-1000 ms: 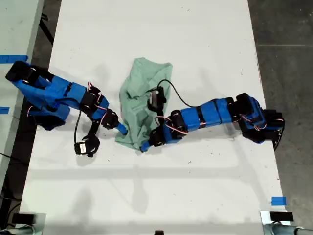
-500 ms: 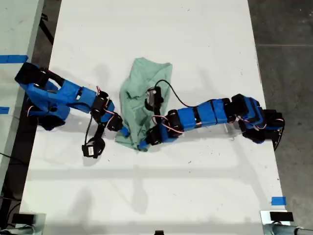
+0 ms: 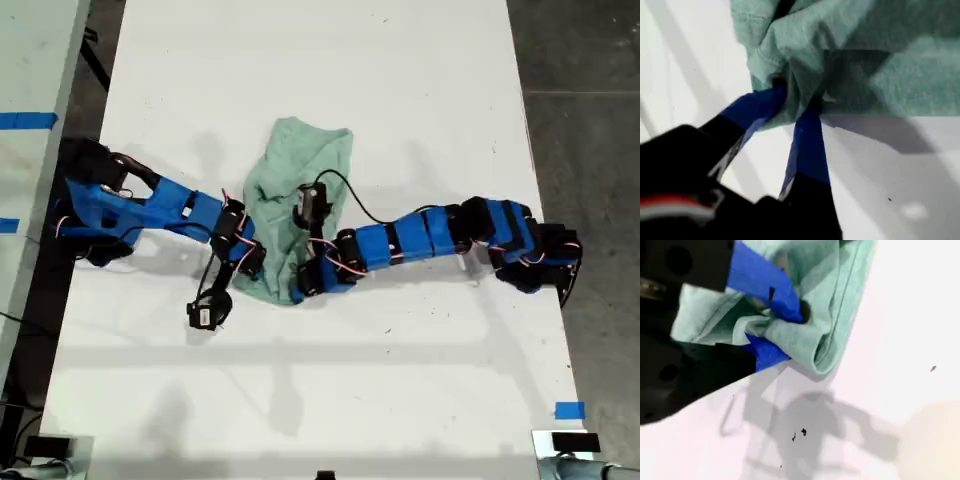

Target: Fold tshirt

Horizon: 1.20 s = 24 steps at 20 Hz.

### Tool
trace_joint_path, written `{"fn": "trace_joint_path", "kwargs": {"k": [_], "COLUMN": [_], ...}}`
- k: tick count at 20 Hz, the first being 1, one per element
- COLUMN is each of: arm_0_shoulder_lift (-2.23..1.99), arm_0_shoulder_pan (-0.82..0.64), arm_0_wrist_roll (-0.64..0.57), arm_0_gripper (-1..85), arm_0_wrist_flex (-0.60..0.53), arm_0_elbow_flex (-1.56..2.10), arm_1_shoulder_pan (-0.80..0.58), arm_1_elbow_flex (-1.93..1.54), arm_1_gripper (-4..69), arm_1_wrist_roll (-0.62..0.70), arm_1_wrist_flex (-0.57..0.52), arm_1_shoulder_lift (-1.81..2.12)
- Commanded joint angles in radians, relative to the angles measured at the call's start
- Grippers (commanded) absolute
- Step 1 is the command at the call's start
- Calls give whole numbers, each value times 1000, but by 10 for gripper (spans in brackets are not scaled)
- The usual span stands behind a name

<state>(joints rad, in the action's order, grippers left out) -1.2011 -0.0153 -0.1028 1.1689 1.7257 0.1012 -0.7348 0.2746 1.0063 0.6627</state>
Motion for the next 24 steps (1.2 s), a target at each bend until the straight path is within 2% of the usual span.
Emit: {"fn": "trace_joint_path", "kwargs": {"k": [1,5,10,14,17,20,24], "arm_0_shoulder_lift": [-8,-26,-97,-95,-95,-144,-285], "arm_0_shoulder_pan": [49,164,296,371,400,371,245], "arm_0_wrist_roll": [66,192,314,325,337,341,287], "arm_0_gripper": [0,0,0,0,0,0,0], "arm_0_wrist_flex": [14,78,44,6,-32,-38,98], "arm_0_elbow_flex": [-23,-141,-259,-371,-410,-422,-407], "arm_1_shoulder_pan": [48,103,170,244,287,229,61], "arm_1_elbow_flex": [67,66,64,63,63,63,61], "arm_1_gripper": [-14,-14,-14,-13,-13,-13,-13], "arm_1_wrist_roll": [-17,-12,3,-26,-44,18,190], "arm_1_wrist_flex": [34,167,305,339,304,325,331], "arm_1_shoulder_lift": [20,106,235,308,333,348,407]}}
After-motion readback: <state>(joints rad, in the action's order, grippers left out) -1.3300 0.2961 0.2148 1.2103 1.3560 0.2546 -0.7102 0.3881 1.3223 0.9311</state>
